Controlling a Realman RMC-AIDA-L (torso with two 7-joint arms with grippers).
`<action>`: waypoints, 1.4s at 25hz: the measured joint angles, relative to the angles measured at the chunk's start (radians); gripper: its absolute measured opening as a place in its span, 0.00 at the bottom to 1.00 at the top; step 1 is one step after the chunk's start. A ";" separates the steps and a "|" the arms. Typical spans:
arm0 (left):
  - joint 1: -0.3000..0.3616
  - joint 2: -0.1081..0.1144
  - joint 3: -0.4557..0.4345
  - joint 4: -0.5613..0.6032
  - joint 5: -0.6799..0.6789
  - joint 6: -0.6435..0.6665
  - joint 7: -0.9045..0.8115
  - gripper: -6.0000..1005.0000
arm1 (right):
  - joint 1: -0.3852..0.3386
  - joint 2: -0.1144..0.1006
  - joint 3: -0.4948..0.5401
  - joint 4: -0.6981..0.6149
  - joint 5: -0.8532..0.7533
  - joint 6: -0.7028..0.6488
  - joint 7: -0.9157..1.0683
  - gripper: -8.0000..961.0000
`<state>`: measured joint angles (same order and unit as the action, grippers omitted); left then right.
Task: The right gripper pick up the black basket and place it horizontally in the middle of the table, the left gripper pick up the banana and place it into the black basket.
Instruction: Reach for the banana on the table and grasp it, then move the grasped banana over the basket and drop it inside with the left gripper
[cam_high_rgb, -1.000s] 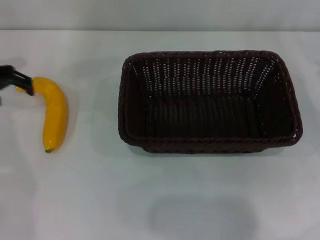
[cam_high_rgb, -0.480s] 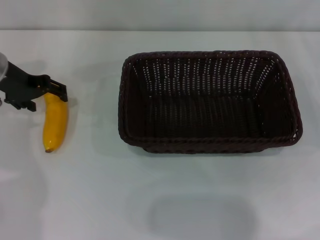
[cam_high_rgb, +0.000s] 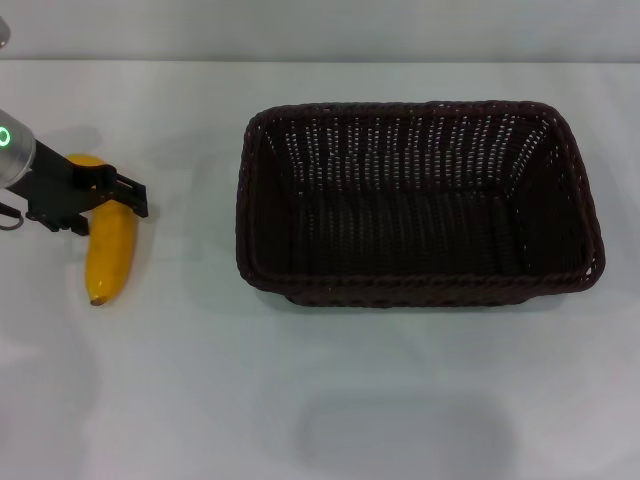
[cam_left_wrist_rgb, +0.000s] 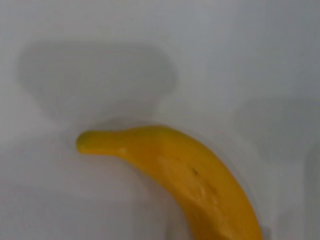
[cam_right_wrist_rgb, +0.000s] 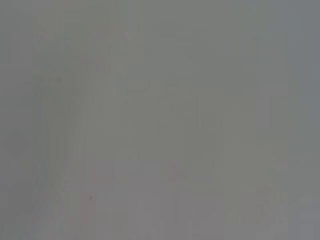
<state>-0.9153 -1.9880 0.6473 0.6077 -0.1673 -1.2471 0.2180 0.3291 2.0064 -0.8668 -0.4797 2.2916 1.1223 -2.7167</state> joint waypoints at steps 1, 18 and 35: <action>0.000 0.000 0.000 0.000 0.000 0.000 0.002 0.80 | 0.000 0.000 0.000 0.000 0.000 0.000 0.000 0.67; 0.019 0.004 0.000 0.179 -0.155 -0.120 0.121 0.52 | -0.004 0.002 0.000 0.011 0.005 0.002 0.000 0.67; 0.068 -0.025 0.278 0.378 -0.927 -0.493 0.647 0.56 | -0.001 0.002 -0.001 0.001 0.006 0.041 0.003 0.67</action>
<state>-0.8473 -2.0128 0.9257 0.9854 -1.0939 -1.7401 0.8647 0.3283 2.0080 -0.8676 -0.4786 2.2980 1.1635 -2.7139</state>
